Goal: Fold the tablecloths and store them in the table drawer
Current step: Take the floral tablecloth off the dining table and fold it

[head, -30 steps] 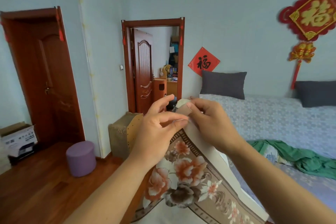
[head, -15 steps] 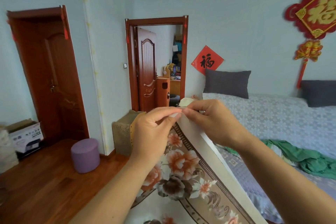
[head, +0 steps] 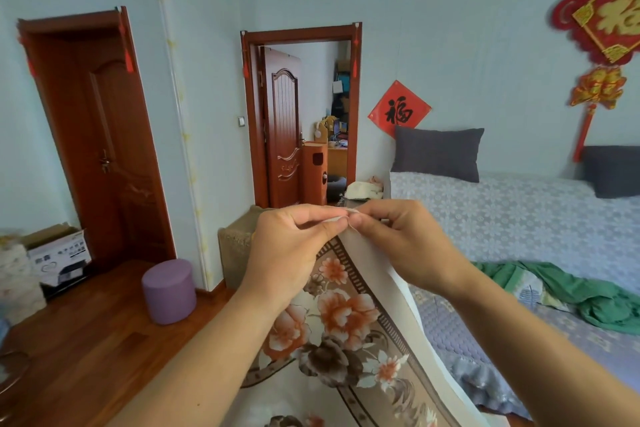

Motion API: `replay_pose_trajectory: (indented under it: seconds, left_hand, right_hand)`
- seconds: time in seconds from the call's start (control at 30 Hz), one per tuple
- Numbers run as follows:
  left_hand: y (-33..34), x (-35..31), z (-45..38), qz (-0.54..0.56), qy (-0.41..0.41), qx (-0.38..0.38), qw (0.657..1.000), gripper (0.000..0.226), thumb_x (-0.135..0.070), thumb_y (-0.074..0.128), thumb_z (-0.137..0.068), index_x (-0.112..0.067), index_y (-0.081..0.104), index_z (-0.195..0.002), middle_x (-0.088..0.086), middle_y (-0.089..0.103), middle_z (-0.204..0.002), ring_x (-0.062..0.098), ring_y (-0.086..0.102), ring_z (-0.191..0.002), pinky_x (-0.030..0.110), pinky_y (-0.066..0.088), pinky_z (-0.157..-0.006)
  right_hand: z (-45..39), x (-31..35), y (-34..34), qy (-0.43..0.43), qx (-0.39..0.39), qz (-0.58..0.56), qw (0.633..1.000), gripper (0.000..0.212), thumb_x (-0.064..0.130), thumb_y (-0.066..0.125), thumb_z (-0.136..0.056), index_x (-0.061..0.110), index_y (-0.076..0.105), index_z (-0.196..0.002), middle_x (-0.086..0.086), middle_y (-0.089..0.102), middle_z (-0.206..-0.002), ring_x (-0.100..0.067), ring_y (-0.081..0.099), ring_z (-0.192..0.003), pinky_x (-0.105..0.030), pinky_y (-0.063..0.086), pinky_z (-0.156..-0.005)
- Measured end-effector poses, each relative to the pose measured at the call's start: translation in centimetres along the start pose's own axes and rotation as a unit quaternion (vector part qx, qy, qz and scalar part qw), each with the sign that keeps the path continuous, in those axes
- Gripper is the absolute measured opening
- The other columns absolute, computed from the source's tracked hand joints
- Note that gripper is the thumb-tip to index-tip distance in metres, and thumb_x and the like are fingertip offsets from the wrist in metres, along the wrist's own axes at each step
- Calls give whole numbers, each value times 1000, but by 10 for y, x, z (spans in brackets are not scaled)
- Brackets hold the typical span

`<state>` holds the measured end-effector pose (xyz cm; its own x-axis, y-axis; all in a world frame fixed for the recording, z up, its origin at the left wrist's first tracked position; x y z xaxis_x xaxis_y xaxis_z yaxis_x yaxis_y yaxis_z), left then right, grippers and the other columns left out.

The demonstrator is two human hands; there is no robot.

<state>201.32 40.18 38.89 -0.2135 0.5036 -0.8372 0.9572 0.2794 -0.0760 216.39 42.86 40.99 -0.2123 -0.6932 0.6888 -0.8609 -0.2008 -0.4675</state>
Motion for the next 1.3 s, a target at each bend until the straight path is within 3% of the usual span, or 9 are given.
replay_pose_trajectory:
  seconds: [0.17,0.3,0.43,0.6,0.7,0.93,1.03,1.2,1.3]
  left_hand:
    - [-24,-5,-26,-51,4,-62,997,11,-20,78,-87,-31,81,-89,-15,78,-90,4,73,-91,33,59,-90]
    - [-56,13,-66,-22,-27,-115,993,12,-21,81,-85,-32,82,-80,-6,79,-87,17,75,-91,42,61,-89]
    - [-76,28,-109,-29,-42,-177,983,5,-22,81,-85,-25,81,-89,-8,79,-87,9,75,-87,35,61,-89]
    - [-85,37,-157,-2,-56,-221,974,5,-26,81,-84,-26,78,-87,-7,77,-93,10,74,-91,31,60,-90]
    - [-89,31,-185,30,-46,-239,969,7,-27,82,-83,-28,75,-85,-7,77,-96,10,73,-93,30,60,-90]
    - [-143,27,-217,27,-33,-293,955,16,-25,82,-83,-20,79,-98,-7,76,-89,9,73,-85,28,61,-84]
    - [-197,35,-224,49,-37,-341,938,19,-24,83,-74,-17,80,-91,4,78,-89,19,76,-81,45,64,-79]
    - [-273,29,-195,69,-56,-422,902,22,-6,76,-81,-9,77,-103,7,76,-92,4,68,-58,16,53,-49]
    - [-308,63,-173,55,-111,-434,893,29,-6,74,-84,-9,73,-113,5,72,-103,13,69,-81,16,48,-51]
  right_hand:
    - [21,-68,11,146,119,97,977,18,18,54,-96,21,72,-93,3,74,-92,-14,72,-86,-31,60,-77]
    - [89,-166,17,291,279,307,862,22,18,46,-100,14,58,-83,-3,70,-105,-16,66,-91,-23,43,-64]
    - [154,-240,3,402,331,324,790,33,11,49,-94,19,41,-64,6,54,-64,-8,61,-63,-13,32,-44]
    - [208,-300,14,447,345,352,746,24,14,49,-97,5,61,-116,-13,63,-112,-26,56,-119,-23,42,-86]
    - [235,-338,17,507,256,317,759,48,25,46,-98,2,53,-140,-19,55,-141,-26,57,-116,-26,40,-103]
    - [209,-355,-7,621,-63,72,778,18,15,68,-87,0,62,-79,-14,64,-68,-28,65,-64,-34,59,-56]
    - [119,-311,-77,581,-150,102,793,25,14,70,-86,-7,64,-74,-19,66,-67,-30,64,-58,-34,54,-48]
    - [4,-215,-208,488,-279,254,787,11,4,66,-79,-5,68,-73,-17,69,-60,-27,69,-65,-34,58,-62]
    - [-36,-200,-230,450,-312,209,810,10,2,63,-79,-2,64,-69,-20,69,-63,-30,69,-62,-39,60,-58]
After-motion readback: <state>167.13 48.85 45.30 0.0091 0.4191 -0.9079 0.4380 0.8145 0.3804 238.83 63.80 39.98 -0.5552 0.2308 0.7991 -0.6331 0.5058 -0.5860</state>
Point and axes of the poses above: each hand's wrist, its own z-axis away from the middle knuckle, its own y-axis out of the palm, x = y × z, the point moved 8 cm from there along -z, towards the middle knuckle
